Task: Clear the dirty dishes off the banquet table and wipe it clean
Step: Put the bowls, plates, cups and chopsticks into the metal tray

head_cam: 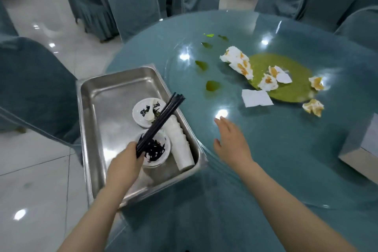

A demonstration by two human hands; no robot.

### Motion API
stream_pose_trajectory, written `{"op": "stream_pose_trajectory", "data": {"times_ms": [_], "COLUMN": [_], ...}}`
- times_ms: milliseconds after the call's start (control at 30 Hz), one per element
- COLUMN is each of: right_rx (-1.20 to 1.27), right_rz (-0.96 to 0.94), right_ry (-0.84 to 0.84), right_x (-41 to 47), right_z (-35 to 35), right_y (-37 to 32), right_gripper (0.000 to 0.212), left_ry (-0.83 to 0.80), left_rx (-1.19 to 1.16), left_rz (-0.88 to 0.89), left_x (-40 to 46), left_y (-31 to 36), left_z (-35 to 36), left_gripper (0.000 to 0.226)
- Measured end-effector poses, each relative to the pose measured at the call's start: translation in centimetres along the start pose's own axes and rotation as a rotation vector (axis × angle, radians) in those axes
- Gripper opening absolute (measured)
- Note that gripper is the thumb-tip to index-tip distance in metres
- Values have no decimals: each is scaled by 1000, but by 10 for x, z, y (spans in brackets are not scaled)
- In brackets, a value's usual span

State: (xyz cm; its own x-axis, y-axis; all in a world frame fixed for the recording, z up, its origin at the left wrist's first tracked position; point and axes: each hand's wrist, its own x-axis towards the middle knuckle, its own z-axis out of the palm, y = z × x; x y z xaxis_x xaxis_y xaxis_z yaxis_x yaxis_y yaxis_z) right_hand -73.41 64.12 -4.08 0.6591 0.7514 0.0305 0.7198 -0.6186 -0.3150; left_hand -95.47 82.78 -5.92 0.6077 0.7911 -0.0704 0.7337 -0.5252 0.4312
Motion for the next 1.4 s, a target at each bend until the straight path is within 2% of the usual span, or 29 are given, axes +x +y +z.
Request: {"op": "stream_pose_trajectory", "data": {"times_ms": [133, 233, 367, 500, 633, 767, 900, 1000, 1133, 1400], "right_rx": [-22, -17, -17, -85, -89, -5, 274, 93, -104, -21], "right_rz": [-63, -90, -66, -101, -130, -131, 78, 164, 109, 116], "right_ry": [-186, -322, -376, -376, -377, -369, -291, -318, -377, -456], "right_x": [22, 32, 34, 34, 34, 34, 30, 18, 2, -14], "right_z": [32, 51, 64, 66, 66, 69, 68, 68, 67, 53], "right_y": [-27, -38, -41, -35, -29, -24, -4, 25, 44, 64], "right_gripper": [59, 62, 65, 68, 68, 63, 48, 53, 62, 56], "left_ry": [57, 42, -55, -108, -100, -56, -15, -6, -20, -60], "left_rx": [-105, -163, -156, -163, -192, -252, -242, -195, -190, -244], "left_rz": [-200, -315, -412, -414, -368, -331, -300, -229, -75, 129], "left_x": [37, 61, 85, 99, 100, 98, 96, 92, 80, 66], "left_y": [-42, -59, -72, -72, -69, -66, -64, -55, -32, 22], "left_z": [-9, -7, 5, 16, 20, 15, 4, -3, -4, 1], "left_gripper": [15, 15, 22, 22, 20, 29, 26, 38, 44, 46]}}
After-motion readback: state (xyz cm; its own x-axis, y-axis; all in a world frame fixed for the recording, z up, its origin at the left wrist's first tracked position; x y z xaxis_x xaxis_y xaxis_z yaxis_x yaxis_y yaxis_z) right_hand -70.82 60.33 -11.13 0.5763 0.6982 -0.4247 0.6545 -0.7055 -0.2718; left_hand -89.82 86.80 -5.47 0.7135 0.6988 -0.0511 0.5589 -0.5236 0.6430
